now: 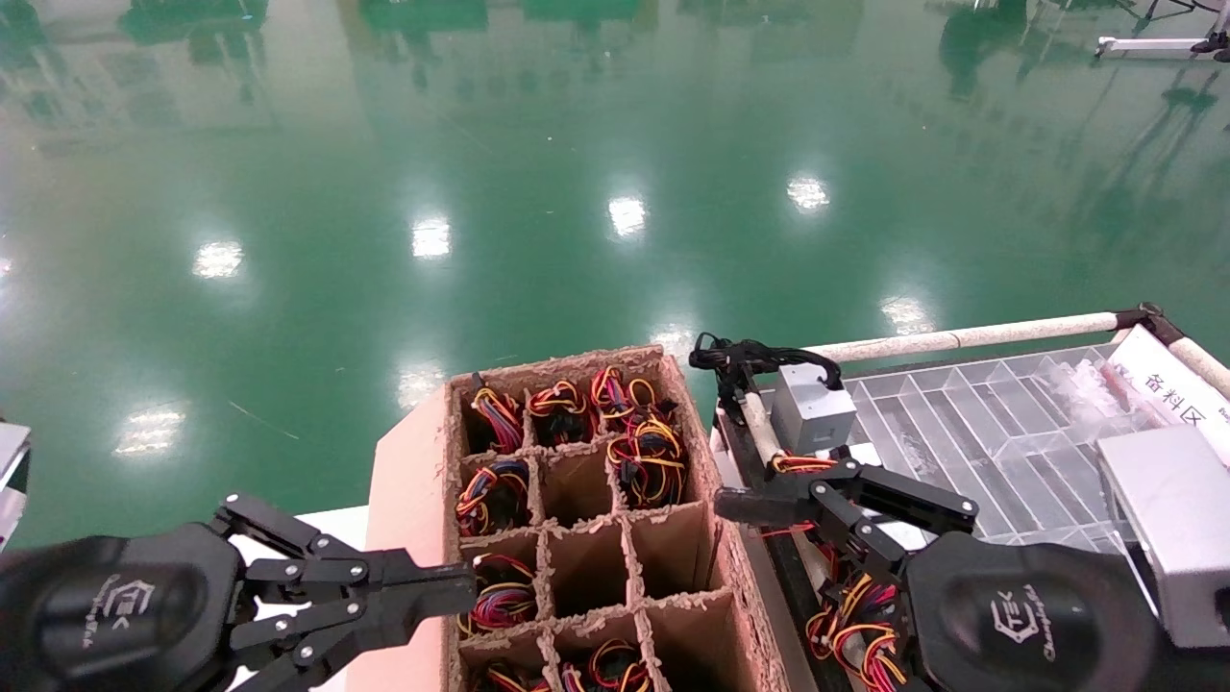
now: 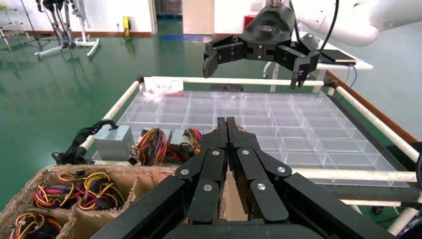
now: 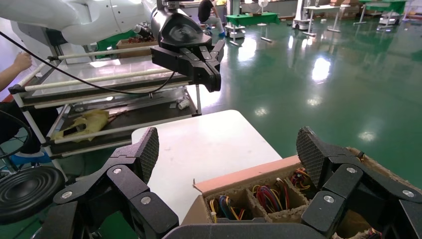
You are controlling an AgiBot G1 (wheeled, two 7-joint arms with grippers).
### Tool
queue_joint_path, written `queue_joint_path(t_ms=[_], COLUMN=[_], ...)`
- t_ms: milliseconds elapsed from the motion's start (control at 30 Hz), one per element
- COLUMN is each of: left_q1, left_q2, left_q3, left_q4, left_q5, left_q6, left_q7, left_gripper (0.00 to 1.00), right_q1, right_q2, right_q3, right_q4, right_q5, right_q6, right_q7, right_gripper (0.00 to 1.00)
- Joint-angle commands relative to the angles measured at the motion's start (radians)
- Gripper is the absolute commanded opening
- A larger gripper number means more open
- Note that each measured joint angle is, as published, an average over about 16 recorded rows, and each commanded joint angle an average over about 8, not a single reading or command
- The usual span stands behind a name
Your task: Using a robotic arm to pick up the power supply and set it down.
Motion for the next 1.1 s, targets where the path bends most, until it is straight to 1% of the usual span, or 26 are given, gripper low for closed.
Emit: queue_joint_path(t_ms=[33, 67, 100, 200, 300, 333, 367, 533, 667, 800, 867, 900, 933, 967, 1100], left_q1=[0.0, 0.0, 0.0, 0.0, 0.0, 0.0, 0.0, 0.0, 0.0, 0.0, 0.0, 0.0, 0.0, 0.0, 0.0], left_q2=[0.0, 0.0, 0.0, 0.0, 0.0, 0.0, 0.0, 0.0, 0.0, 0.0, 0.0, 0.0, 0.0, 0.0, 0.0], left_q3=[0.0, 0.0, 0.0, 0.0, 0.0, 0.0, 0.0, 0.0, 0.0, 0.0, 0.0, 0.0, 0.0, 0.0, 0.0], left_q4=[0.0, 0.0, 0.0, 0.0, 0.0, 0.0, 0.0, 0.0, 0.0, 0.0, 0.0, 0.0, 0.0, 0.0, 0.0], left_q5=[0.0, 0.0, 0.0, 0.0, 0.0, 0.0, 0.0, 0.0, 0.0, 0.0, 0.0, 0.0, 0.0, 0.0, 0.0], left_q6=[0.0, 0.0, 0.0, 0.0, 0.0, 0.0, 0.0, 0.0, 0.0, 0.0, 0.0, 0.0, 0.0, 0.0, 0.0], left_q7=[0.0, 0.0, 0.0, 0.0, 0.0, 0.0, 0.0, 0.0, 0.0, 0.0, 0.0, 0.0, 0.0, 0.0, 0.0], left_gripper=[0.0, 0.02, 0.07, 0.43, 0.81, 0.91, 0.99, 1.0, 1.0, 1.0, 1.0, 1.0, 1.0, 1.0, 1.0], right_q1=[-0.004, 0.01, 0.028, 0.106, 0.201, 0.234, 0.266, 0.409, 0.504, 0.579, 0.608, 0.62, 0.63, 0.638, 0.659], right_q2=[0.002, -0.005, -0.015, -0.056, -0.112, -0.133, -0.154, -0.262, -0.344, -0.418, -0.451, -0.466, -0.48, -0.493, -0.542], right_q3=[0.001, -0.008, -0.018, -0.063, -0.115, -0.132, -0.149, -0.226, -0.281, -0.323, -0.338, -0.344, -0.35, -0.355, -0.372], right_q4=[0.0, -0.011, -0.025, -0.09, -0.18, -0.216, -0.252, -0.446, -0.607, -0.755, -0.822, -0.852, -0.881, -0.908, -0.992], right_q5=[-0.002, -0.02, -0.043, -0.129, -0.226, -0.258, -0.289, -0.429, -0.528, -0.61, -0.643, -0.657, -0.671, -0.685, -0.727], right_q6=[0.004, 0.004, 0.003, -0.009, -0.028, -0.034, -0.04, -0.054, -0.044, -0.007, 0.03, 0.052, 0.078, 0.105, 0.205], right_q7=[-0.002, -0.003, -0.004, -0.006, -0.02, -0.029, -0.04, -0.117, -0.195, -0.275, -0.312, -0.329, -0.345, -0.36, -0.412], right_gripper=[1.0, 1.0, 1.0, 1.0, 1.0, 1.0, 1.0, 1.0, 1.0, 1.0, 1.0, 0.98, 0.92, 0.82, 0.32])
